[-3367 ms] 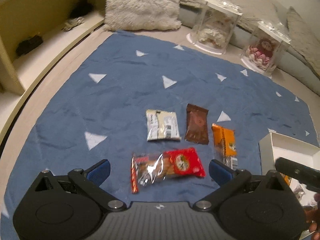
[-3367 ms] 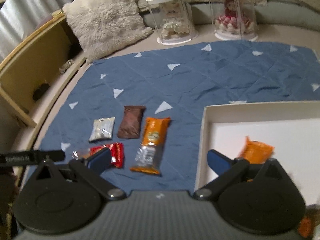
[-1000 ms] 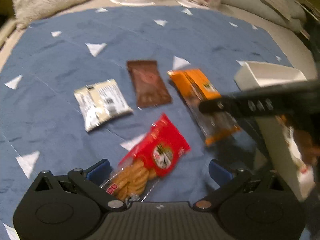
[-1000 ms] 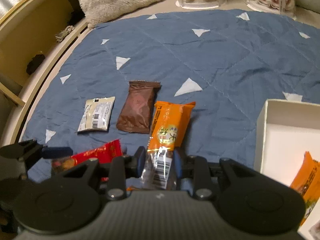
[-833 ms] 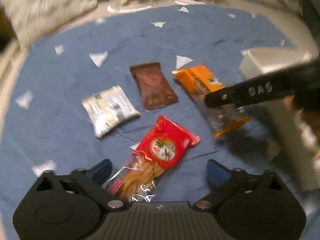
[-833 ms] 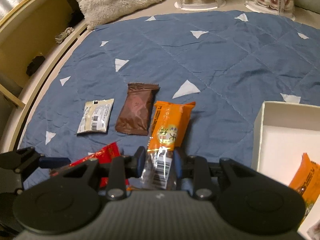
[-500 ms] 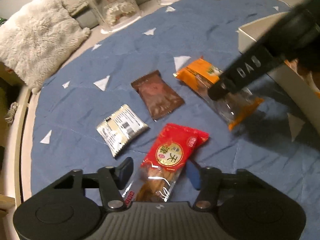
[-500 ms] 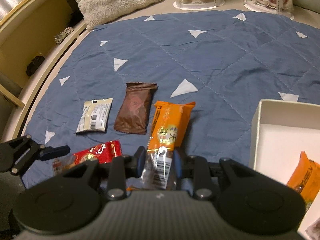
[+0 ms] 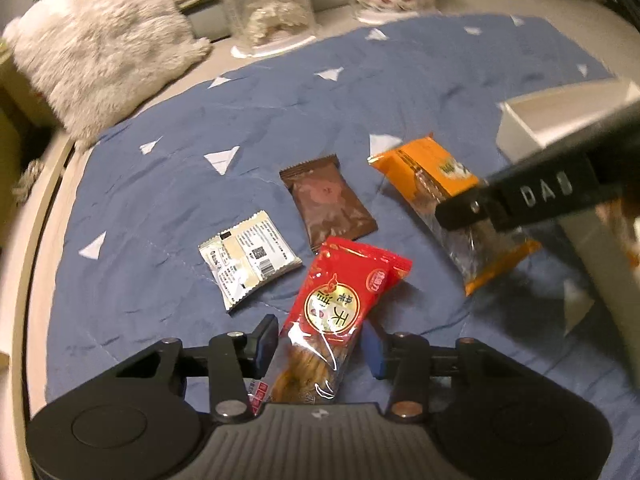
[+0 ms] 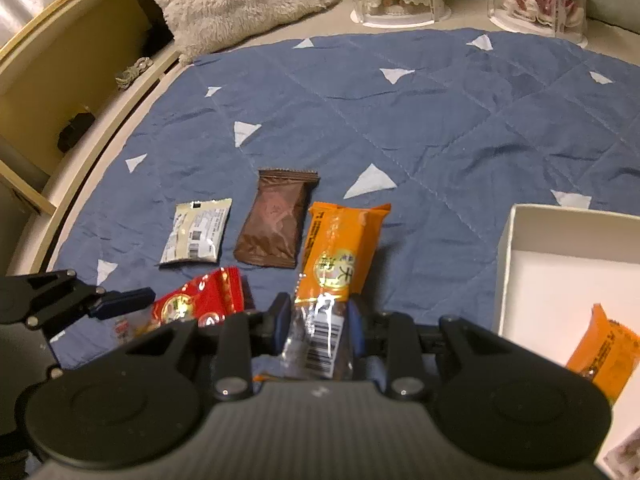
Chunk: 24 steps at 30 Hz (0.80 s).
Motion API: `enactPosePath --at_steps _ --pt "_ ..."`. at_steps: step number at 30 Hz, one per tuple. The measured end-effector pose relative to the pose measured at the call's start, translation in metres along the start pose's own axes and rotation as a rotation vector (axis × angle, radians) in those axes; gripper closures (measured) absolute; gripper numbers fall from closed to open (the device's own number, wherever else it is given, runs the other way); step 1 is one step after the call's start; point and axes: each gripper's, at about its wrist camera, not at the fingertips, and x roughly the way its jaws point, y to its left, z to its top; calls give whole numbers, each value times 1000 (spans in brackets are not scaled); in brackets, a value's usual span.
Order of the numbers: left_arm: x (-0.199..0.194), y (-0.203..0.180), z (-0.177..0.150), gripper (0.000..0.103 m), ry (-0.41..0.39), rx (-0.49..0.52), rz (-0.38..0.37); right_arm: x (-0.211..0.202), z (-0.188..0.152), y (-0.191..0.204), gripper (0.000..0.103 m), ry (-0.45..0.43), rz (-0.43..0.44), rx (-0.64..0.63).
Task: Organize snacks
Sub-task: 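Carry red cookie packet and orange bar with both tools into the tray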
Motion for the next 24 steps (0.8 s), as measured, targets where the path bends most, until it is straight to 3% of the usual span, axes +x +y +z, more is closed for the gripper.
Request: enactPosePath --at_steps 16,24 --pt "-60 2 6 59 -73 -270 -8 -71 -11 -3 68 -93 -26 -56" --pt "-89 -19 13 60 -135 -302 -50 -116 -28 -12 68 -138 -62 -74"
